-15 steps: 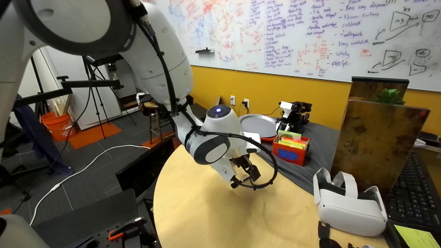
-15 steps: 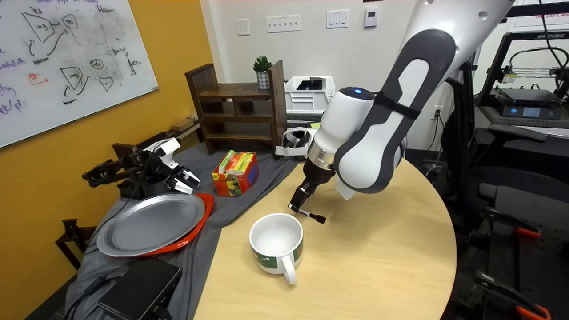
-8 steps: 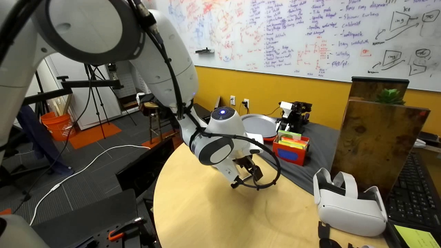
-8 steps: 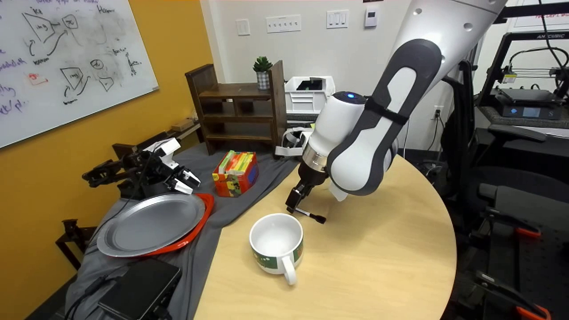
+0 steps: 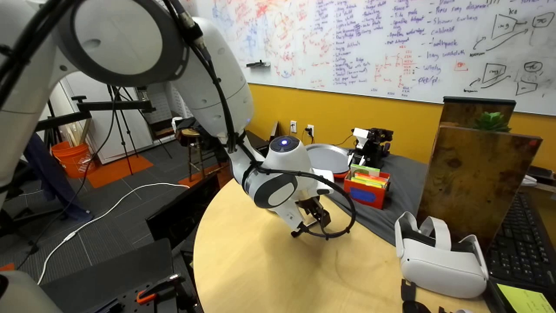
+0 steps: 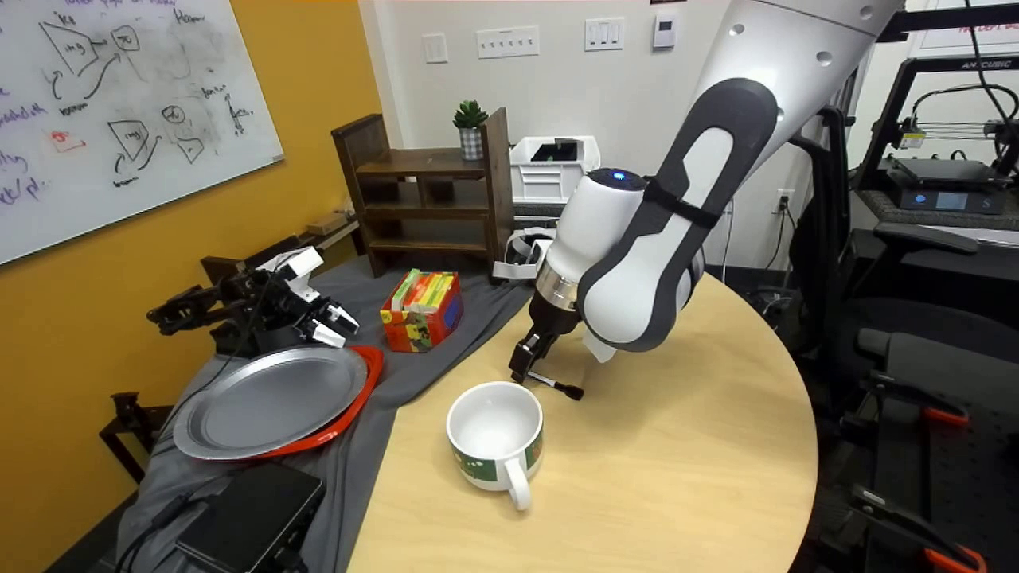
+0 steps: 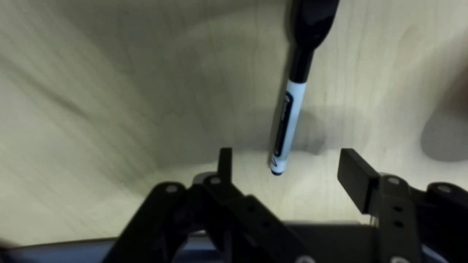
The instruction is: Pick up the the pen from the table and move it to the right.
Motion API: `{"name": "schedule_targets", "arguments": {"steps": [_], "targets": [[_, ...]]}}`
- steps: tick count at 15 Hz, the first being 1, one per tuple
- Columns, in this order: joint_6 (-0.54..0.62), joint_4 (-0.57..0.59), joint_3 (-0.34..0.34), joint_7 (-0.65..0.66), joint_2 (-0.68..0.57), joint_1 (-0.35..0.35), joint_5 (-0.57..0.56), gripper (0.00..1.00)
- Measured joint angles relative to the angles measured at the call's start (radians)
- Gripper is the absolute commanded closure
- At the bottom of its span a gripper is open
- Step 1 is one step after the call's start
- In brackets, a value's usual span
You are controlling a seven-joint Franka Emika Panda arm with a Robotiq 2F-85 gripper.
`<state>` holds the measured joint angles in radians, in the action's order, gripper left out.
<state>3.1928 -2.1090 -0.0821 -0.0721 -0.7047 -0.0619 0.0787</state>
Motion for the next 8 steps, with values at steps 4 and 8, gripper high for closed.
{"name": "schedule_targets", "arguments": {"steps": [4, 8], "targets": [[-0.018, 0.012, -0.001, 0.000, -0.007, 0.002, 0.000, 0.23], [-0.046, 0.032, -0.005, 0.000, -0.018, 0.005, 0.000, 0.30]]}}
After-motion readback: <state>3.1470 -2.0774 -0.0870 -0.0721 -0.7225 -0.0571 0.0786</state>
